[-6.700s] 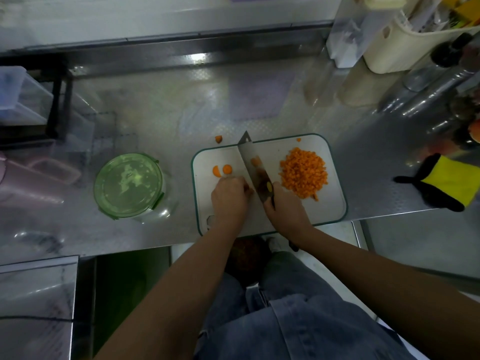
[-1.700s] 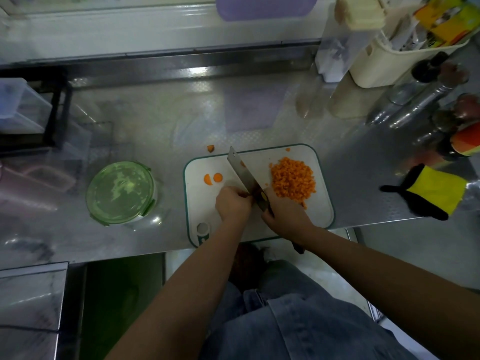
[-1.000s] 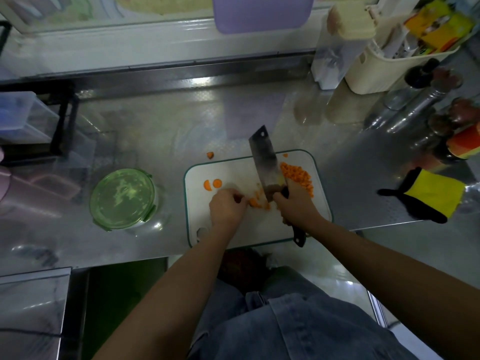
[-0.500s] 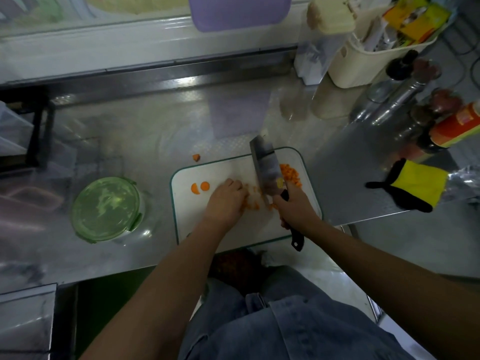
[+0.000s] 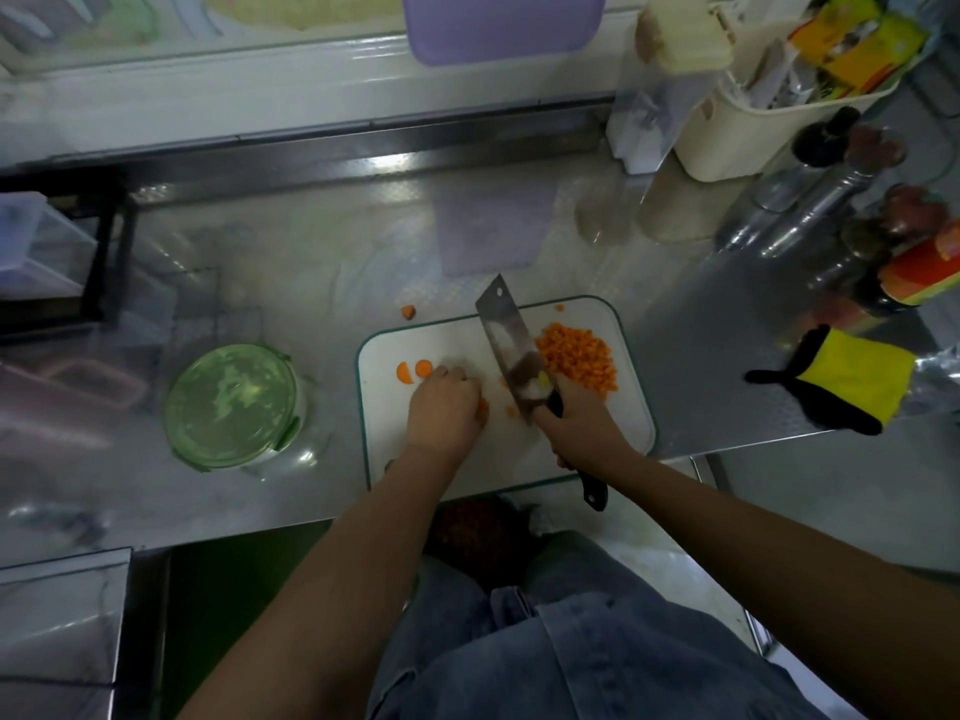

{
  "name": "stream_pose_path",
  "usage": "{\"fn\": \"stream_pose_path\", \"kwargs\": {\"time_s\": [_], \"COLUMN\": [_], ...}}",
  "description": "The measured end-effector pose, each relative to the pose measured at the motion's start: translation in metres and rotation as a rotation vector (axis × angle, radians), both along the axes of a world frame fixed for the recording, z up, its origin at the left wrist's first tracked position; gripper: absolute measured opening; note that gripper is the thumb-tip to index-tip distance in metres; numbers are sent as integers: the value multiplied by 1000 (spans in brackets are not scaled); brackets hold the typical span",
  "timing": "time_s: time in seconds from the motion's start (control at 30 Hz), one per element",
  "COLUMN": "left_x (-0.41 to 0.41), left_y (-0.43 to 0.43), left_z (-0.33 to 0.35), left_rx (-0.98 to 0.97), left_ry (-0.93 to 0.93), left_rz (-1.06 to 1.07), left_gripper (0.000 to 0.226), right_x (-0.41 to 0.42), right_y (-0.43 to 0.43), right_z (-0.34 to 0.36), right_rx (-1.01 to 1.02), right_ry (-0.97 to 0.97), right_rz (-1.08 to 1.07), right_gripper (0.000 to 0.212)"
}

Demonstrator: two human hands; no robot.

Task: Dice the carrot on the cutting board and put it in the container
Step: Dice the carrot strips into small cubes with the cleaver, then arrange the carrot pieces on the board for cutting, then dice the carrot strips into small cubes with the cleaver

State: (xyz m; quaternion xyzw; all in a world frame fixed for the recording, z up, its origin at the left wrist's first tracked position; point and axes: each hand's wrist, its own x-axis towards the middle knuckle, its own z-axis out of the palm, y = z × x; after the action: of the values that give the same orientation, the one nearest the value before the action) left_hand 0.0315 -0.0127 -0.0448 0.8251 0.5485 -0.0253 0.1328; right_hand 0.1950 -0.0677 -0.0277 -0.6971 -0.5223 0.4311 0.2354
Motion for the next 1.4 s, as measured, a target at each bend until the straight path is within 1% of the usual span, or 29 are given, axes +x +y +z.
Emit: {"fn": "stream_pose_path", "kwargs": {"time_s": [0.1,0.17,0.33,0.43,0.6,0.7,0.77,0.83,0.93,1.03,1.17,1.4], "left_x": [-5,-7,-15,-17,-12,-4,3,12,22,26,23,-10], "left_y": [-4,-6,-9,-6,1,9,14,19,23,27,32,34], "left_z": [-1,-3,-6,-7,-3,-2,-3,-2,-4,-7,-4,3], "left_rx": [-26,-45,-79,-88,-71,-44,-29,-23,36,58,14,-56], "left_ry": [-33,-71,-150,-184,-217,-218,-218,-176,-56,2,21,-30], "left_rz": [117,153,206,215,188,88,3,-75,-153,-135,-107,121], "left_gripper": [25,26,34,37,35,28,27,28,23,18,22,18], "right_x": [-8,-13,-20,-17,-5,1,3,5,7,9,8,-9], "right_y": [1,2,1,2,5,6,6,6,7,8,12,17], "right_z": [-2,-4,-5,-6,-5,0,0,-1,-4,-2,1,0], "right_rx": [20,30,73,65,29,9,6,14,9,-6,-21,-30], "right_ry": [-127,-187,-254,-224,-193,-176,-179,-190,-176,-140,-93,-112], "right_rz": [80,123,167,84,-77,-116,-123,-126,-120,-104,-80,43], "right_gripper": [14,16,14,14,11,10,9,9,10,9,10,15]}}
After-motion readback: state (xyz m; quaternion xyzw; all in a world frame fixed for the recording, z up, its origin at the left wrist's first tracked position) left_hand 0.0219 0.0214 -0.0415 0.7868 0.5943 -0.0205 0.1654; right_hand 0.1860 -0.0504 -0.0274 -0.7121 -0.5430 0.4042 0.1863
